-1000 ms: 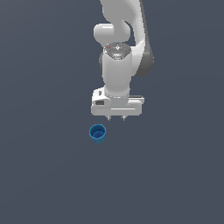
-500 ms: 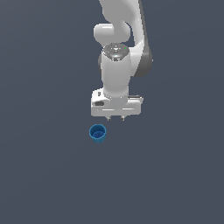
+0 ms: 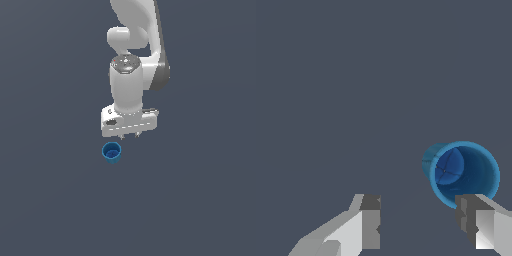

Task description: Pick up the object and move it to a goal position.

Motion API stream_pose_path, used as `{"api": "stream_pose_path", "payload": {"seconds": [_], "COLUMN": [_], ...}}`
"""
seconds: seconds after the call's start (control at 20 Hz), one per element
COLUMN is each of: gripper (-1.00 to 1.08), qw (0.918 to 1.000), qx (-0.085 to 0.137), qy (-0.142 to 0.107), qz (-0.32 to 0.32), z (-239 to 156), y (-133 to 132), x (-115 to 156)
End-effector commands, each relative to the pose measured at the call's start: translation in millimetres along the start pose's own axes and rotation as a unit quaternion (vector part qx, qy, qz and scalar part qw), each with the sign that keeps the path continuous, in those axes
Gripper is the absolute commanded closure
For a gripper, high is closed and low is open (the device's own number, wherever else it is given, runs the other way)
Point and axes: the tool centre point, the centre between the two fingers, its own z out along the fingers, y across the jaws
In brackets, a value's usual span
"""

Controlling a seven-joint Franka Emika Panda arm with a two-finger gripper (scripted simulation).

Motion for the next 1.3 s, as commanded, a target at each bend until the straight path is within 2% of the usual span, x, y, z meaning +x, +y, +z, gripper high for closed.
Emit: {"api": "stream_pose_path", "payload": {"seconds": [0.0,0.3,0.6,0.9,1.25], "gripper": [-0.2,-0.2,-0.2,-0.2,-0.2], "qw": [0.9997,0.9962,0.9889,0.9779,0.9603], "qx": [0.004,0.015,0.025,0.036,0.048], "qy": [-0.001,-0.001,0.0,0.003,0.01], "qz": [-0.024,-0.086,-0.146,-0.206,-0.275], "z": [3,12,20,28,36], "y": [3,11,19,26,35], "x": [-2,-7,-11,-16,-22]}}
